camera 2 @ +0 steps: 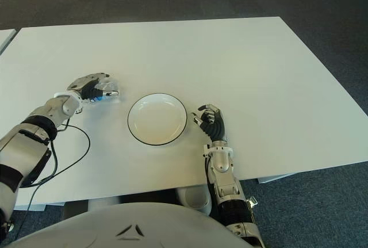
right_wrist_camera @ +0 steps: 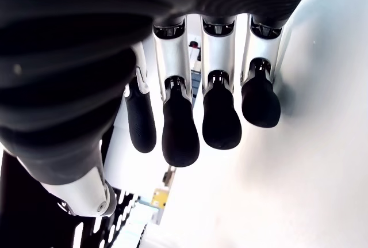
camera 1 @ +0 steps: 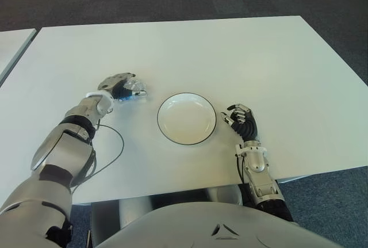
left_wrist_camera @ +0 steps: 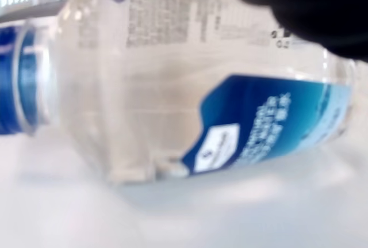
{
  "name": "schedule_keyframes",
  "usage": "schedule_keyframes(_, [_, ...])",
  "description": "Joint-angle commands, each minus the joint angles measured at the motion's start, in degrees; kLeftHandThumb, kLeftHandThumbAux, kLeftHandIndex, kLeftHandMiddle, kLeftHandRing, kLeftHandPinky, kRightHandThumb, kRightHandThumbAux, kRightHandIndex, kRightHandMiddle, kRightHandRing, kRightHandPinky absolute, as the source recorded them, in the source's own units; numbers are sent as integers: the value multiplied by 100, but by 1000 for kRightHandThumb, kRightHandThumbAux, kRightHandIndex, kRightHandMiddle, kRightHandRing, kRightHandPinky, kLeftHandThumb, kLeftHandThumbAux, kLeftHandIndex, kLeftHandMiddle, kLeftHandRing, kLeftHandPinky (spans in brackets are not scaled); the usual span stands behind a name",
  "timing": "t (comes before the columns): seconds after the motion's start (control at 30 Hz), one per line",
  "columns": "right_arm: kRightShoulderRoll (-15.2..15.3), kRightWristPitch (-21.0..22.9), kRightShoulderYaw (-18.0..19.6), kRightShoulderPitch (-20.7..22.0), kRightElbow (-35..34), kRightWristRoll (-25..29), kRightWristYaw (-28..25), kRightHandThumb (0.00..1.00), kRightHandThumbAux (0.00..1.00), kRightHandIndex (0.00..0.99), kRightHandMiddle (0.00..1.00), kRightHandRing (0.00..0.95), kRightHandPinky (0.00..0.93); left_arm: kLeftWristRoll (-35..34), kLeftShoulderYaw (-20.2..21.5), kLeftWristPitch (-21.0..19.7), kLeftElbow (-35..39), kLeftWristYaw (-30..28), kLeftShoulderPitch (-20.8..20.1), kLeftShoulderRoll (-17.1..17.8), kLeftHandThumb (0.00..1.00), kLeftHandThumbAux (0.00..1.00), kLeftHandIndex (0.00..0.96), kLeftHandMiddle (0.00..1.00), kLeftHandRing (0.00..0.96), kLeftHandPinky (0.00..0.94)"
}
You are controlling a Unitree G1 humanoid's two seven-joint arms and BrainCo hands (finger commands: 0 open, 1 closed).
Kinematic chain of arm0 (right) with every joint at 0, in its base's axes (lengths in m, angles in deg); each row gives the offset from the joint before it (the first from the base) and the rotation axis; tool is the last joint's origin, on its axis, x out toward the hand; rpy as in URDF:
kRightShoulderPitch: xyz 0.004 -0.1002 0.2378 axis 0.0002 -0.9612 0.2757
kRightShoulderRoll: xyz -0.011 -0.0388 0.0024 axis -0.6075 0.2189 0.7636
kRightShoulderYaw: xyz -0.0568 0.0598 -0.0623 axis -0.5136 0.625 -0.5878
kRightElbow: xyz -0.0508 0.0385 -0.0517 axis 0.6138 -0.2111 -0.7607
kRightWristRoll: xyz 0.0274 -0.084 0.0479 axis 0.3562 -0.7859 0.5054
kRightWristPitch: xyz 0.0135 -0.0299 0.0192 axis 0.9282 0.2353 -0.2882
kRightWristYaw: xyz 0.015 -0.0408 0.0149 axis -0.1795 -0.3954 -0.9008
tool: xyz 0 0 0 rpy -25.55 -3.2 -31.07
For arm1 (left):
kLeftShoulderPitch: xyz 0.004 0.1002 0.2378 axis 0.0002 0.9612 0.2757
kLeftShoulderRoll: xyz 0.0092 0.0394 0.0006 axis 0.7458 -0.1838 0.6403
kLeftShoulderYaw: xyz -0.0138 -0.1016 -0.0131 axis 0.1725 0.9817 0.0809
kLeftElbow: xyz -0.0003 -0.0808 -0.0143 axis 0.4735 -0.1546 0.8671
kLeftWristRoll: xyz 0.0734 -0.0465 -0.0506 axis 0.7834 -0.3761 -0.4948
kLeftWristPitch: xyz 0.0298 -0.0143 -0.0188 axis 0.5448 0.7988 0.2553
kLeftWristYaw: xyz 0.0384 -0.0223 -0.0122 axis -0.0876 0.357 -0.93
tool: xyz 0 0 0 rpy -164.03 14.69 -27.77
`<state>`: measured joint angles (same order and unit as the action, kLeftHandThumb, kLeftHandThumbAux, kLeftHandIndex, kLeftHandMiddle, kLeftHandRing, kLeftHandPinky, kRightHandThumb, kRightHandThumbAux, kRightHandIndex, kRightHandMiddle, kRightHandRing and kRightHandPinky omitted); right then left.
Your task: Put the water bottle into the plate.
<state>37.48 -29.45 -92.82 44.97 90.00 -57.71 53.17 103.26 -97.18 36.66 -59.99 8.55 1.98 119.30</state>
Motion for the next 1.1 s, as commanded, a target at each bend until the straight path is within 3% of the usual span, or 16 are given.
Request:
schedule_keyframes(0.03, [16,82,16,-68,-10,26,-23,704,731,435,735,735,736,-313,283,-403,-178,-840,293,-265,599,255,0,0,0,25])
schedule_keyframes(0.27, [44,45,35,-79,-11,58,-53,704,731,435,722,720,720,-519,553,-607,-124,-939,305,-326,601,324,0,0,0,47])
schedule_keyframes(0.47, [44,32,35,-85,-12,72,-54,704,731,435,723,719,716,-445,554,-644,-117,-811,309,-340,582,397,0,0,0,65])
schedule_keyframes(0.83, [62,50,32,-103,-24,48,-40,704,731,435,731,727,725,-361,500,-641,-104,-642,318,-323,538,441,49,19,26,75])
schedule_keyframes(1.1, [36,96,31,-107,-59,70,-50,704,731,435,731,726,717,-719,881,-438,-114,-580,453,-347,586,469,204,167,155,215])
